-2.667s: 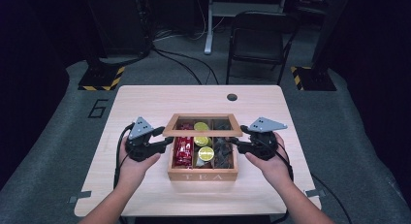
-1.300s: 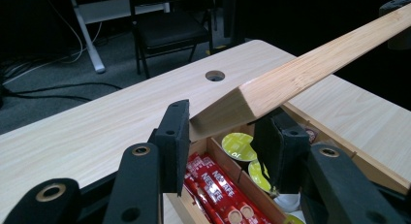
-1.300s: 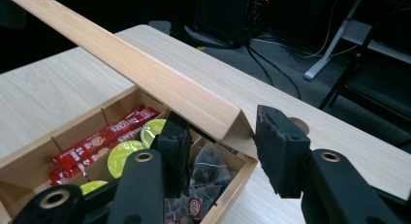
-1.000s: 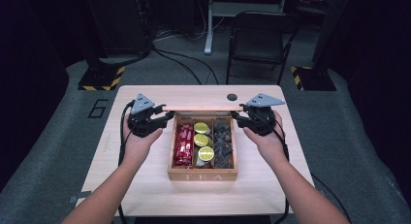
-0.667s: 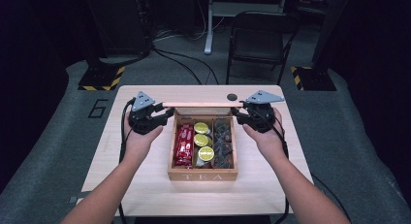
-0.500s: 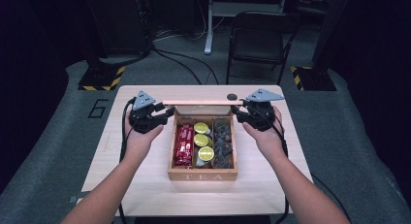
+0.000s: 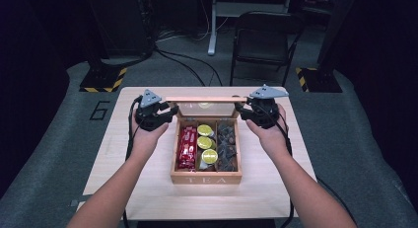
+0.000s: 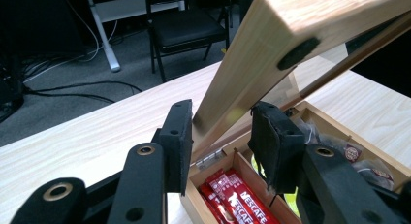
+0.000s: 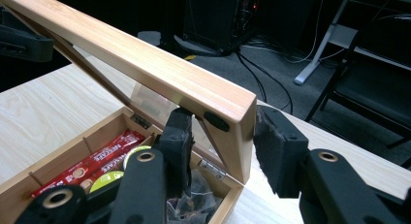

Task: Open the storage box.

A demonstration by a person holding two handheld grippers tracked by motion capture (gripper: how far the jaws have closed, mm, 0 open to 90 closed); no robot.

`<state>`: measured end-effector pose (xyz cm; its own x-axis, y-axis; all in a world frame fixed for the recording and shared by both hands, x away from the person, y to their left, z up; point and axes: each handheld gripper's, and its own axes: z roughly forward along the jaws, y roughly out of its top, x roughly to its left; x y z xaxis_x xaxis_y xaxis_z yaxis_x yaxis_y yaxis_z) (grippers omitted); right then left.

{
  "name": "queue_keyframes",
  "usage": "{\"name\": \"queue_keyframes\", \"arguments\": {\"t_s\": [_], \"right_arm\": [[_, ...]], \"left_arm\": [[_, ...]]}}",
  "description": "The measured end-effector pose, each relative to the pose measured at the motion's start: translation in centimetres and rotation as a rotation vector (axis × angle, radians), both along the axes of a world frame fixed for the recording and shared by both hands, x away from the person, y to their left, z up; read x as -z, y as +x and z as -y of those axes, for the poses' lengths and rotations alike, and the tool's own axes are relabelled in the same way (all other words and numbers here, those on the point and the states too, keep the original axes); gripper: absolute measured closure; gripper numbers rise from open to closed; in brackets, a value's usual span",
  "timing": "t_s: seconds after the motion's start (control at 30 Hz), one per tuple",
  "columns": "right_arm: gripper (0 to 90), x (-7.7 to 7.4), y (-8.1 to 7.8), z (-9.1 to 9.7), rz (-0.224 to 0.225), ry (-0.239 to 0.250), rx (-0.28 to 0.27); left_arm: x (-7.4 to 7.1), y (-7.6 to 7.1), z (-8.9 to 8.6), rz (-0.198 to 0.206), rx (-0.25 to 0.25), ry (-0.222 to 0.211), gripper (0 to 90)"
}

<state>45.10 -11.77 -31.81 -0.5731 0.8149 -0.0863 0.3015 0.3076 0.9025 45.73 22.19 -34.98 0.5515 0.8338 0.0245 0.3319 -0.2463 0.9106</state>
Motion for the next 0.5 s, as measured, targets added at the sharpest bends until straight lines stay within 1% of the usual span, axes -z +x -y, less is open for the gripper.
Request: {"name": "queue_keyframes", "arguments": {"t_s": [0.13,0.17,0.2,0.27,0.3,0.33,0.37,0.47,0.5], "right_arm": [[58.0,-0.1,0.2,-0.1,0.003,0.006,0.006],[58.1,-0.1,0.3,0.0,0.004,0.003,0.004],[58.1,-0.2,0.4,-0.1,0.003,0.011,0.013],[58.1,-0.2,0.5,-0.1,0.004,0.009,0.01],[58.0,-0.3,0.6,-0.1,-0.002,0.019,0.014],[57.9,-0.3,0.8,-0.1,0.002,0.019,0.01],[57.7,-0.4,1.0,-0.1,0.004,0.024,0.011],[56.9,-0.4,1.2,-0.1,0.004,0.024,0.016],[56.3,-0.5,1.3,-0.1,0.003,0.026,0.019]], "left_arm": [[-0.1,0.3,0.0,-0.001,-0.005,-0.006,60.3],[-0.1,0.4,0.0,-0.002,-0.008,-0.012,60.2],[-0.1,0.5,0.0,-0.002,-0.012,-0.024,60.2],[-0.1,0.6,0.0,-0.005,-0.011,-0.028,60.4],[-0.1,0.7,0.0,-0.004,-0.013,-0.032,60.4],[-0.1,0.8,-0.1,-0.009,-0.011,-0.037,60.5],[-0.2,1.0,-0.2,-0.017,-0.012,-0.055,60.9],[-0.2,1.2,-0.3,-0.027,-0.011,-0.068,61.1],[-0.3,1.4,-0.3,-0.028,-0.012,-0.066,61.1]]}}
